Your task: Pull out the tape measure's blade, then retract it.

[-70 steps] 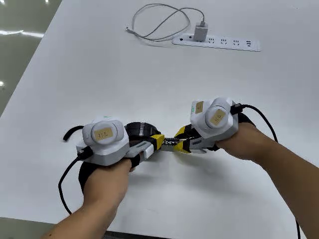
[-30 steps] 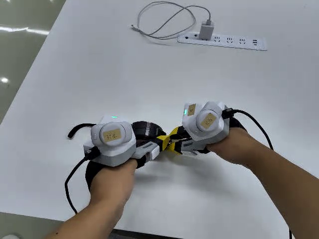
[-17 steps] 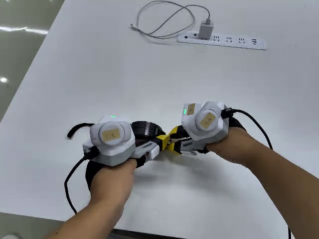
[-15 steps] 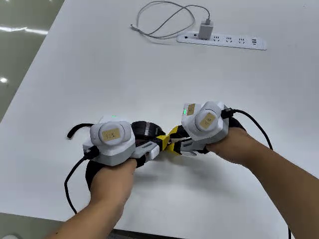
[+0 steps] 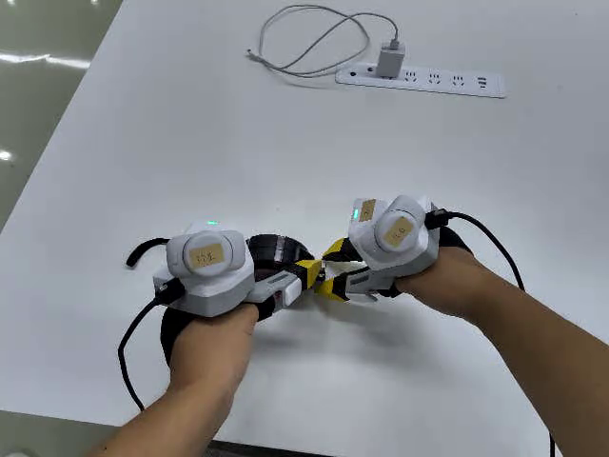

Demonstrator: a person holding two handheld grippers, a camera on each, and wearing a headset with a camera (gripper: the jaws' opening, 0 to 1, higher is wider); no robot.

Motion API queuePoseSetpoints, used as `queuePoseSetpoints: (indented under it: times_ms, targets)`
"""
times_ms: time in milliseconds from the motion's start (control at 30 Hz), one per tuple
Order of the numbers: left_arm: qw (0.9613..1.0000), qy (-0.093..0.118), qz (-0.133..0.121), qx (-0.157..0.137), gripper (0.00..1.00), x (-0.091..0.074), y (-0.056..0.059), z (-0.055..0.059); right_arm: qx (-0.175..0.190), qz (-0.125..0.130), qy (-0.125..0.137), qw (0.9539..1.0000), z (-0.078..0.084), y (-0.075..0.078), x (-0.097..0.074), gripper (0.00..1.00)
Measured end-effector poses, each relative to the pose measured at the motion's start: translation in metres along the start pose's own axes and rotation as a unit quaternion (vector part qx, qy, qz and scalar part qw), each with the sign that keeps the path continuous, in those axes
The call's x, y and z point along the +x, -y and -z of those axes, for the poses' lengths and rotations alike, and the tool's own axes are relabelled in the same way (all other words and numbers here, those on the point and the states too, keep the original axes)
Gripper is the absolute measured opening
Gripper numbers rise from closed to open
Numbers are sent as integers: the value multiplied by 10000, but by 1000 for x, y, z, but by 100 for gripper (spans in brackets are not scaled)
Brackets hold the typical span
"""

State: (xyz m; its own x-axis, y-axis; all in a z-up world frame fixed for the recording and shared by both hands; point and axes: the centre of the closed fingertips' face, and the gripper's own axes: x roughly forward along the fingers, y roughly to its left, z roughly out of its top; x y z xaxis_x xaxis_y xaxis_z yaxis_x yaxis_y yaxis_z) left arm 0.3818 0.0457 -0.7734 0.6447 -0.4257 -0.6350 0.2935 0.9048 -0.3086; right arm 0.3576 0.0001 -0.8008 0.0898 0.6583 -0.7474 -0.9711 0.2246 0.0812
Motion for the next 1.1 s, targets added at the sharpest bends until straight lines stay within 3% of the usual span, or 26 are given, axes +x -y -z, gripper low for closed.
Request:
queuePoseSetpoints:
  times_ms: [700,1100]
  targets:
    - [9994,77,140,299,70,-4,7,-4,241,293,123,9992,-5,7,-7,47]
    - [9992,136,234,304,73,-7,10,-7,293,349,143,9989,-5,7,-11,50]
